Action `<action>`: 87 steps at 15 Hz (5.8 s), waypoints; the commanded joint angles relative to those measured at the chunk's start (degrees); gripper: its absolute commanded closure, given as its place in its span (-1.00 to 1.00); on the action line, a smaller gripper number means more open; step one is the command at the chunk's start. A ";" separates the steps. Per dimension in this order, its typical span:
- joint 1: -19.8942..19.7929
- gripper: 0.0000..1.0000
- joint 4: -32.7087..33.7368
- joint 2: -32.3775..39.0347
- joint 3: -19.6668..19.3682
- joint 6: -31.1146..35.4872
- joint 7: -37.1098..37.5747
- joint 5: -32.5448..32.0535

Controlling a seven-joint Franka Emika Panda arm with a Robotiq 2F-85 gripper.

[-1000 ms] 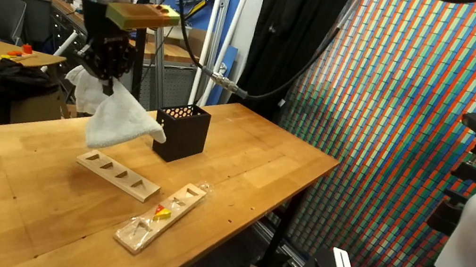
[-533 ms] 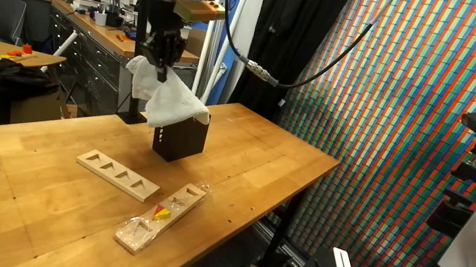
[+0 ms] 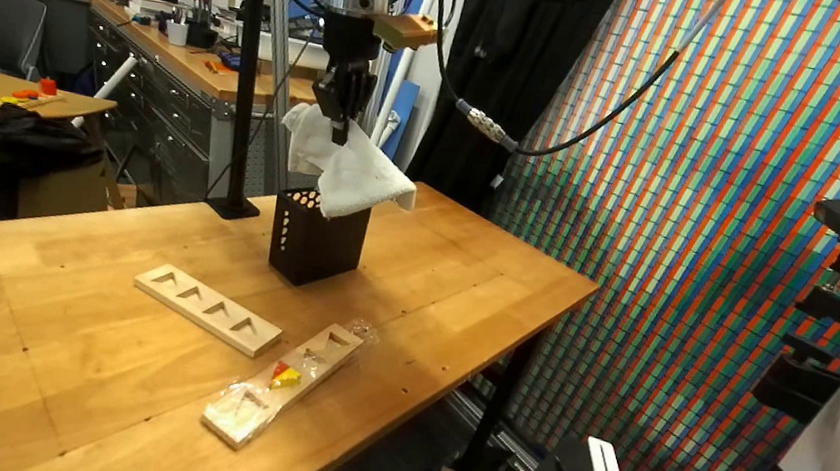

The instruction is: Put the towel inside the black basket

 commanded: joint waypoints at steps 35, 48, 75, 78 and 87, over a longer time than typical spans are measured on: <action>-6.39 0.94 8.96 17.44 1.61 0.27 -11.30 14.73; -6.51 0.91 14.01 20.77 1.57 -4.47 -13.88 15.21; -6.53 0.27 13.33 18.17 1.08 -1.83 -13.32 14.44; -6.46 0.00 13.38 17.88 1.02 -1.82 -13.31 14.24; -6.25 0.42 13.36 16.67 0.95 -1.60 -13.24 13.73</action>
